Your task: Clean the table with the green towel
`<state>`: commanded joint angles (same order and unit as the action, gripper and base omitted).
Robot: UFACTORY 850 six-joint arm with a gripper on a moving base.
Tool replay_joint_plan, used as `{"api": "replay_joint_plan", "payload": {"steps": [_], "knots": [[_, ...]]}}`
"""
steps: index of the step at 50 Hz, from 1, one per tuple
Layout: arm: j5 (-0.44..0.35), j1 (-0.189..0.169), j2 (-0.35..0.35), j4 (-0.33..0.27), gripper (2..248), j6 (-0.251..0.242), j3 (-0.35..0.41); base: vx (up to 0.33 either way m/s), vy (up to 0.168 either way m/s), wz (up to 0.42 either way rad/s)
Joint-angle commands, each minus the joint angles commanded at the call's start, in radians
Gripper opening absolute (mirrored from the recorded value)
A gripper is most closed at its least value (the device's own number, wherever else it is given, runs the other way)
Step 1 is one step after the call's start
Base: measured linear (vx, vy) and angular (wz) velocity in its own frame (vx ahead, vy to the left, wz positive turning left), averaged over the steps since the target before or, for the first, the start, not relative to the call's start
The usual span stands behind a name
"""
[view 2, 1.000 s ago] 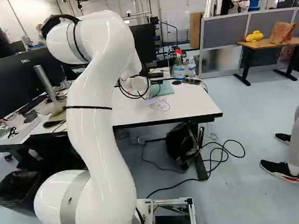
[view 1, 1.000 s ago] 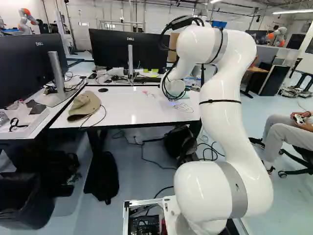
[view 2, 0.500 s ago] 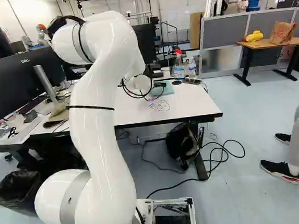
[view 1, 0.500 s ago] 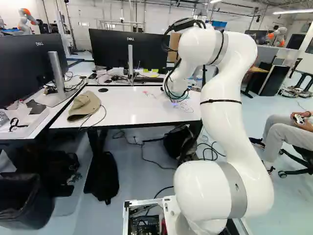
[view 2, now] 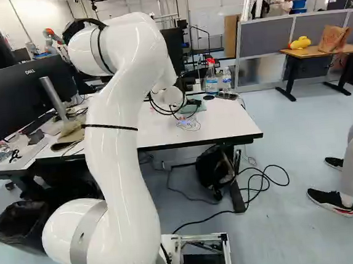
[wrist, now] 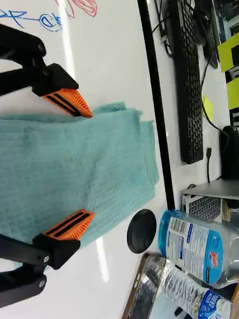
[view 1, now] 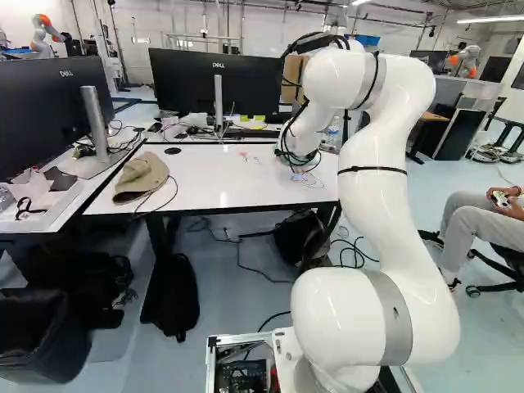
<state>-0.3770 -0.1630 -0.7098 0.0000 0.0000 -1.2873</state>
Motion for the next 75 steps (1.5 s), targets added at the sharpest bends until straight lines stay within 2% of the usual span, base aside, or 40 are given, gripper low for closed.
{"api": "replay_joint_plan", "payload": {"steps": [16, 17, 22, 23, 27, 28, 32, 33, 38, 39, 43, 44, 48, 49, 75], "knots": [[0.0, 0.0, 0.0, 0.0, 247, 0.0, 0.0, 0.0, 0.0, 0.0], [0.0, 0.0, 0.0, 0.0, 219, 0.0, 0.0, 0.0, 0.0, 0.0], [0.0, 0.0, 0.0, 0.0, 219, 0.0, 0.0, 0.0, 0.0, 0.0], [0.0, 0.0, 0.0, 0.0, 192, 0.0, 0.0, 0.0, 0.0, 0.0], [0.0, 0.0, 0.0, 0.0, 192, 0.0, 0.0, 0.0, 0.0, 0.0], [0.0, 0.0, 0.0, 0.0, 165, 0.0, 0.0, 0.0, 0.0, 0.0], [0.0, 0.0, 0.0, 0.0, 165, 0.0, 0.0, 0.0, 0.0, 0.0], [0.0, 0.0, 0.0, 0.0, 136, 0.0, 0.0, 0.0, 0.0, 0.0], [0.0, 0.0, 0.0, 0.0, 136, 0.0, 0.0, 0.0, 0.0, 0.0], [0.0, 0.0, 0.0, 0.0, 105, 0.0, 0.0, 0.0, 0.0, 0.0], [0.0, 0.0, 0.0, 0.0, 105, 0.0, 0.0, 0.0, 0.0, 0.0], [0.0, 0.0, 0.0, 0.0, 69, 0.0, 0.0, 0.0, 0.0, 0.0], [0.0, 0.0, 0.0, 0.0, 69, 0.0, 0.0, 0.0, 0.0, 0.0], [0.0, 0.0, 0.0, 0.0, 55, 0.0, 0.0, 0.0, 0.0, 0.0], [0.0, 0.0, 0.022, 0.0, 55, 0.0, 0.007, 0.0, 0.0, 0.0]]}}
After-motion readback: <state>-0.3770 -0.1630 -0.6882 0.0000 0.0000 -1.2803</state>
